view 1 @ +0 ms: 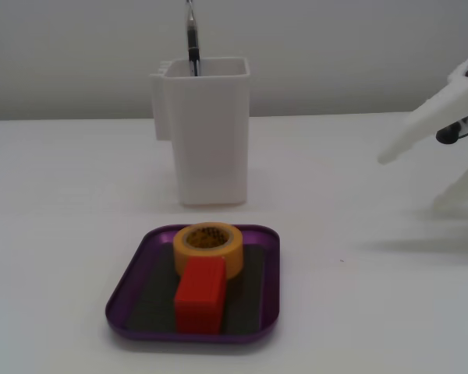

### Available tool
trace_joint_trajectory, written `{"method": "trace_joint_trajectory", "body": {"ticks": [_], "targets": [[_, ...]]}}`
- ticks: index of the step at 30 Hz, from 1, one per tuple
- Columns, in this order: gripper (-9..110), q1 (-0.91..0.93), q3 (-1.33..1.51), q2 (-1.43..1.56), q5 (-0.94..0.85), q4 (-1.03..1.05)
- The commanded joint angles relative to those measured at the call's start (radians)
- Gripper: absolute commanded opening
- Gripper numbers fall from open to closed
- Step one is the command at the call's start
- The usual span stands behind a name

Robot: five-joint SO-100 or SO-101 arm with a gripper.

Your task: Grab up the yellow tape and put it in the box.

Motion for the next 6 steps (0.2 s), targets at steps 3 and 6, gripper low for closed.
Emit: {"method": "trace_joint_trajectory", "body": {"ticks": [3, 6], "targets": [[3, 0.000, 0.017, 0.097, 0.009, -0.008], [2, 0.000, 0.017, 0.097, 0.009, -0.008]]}}
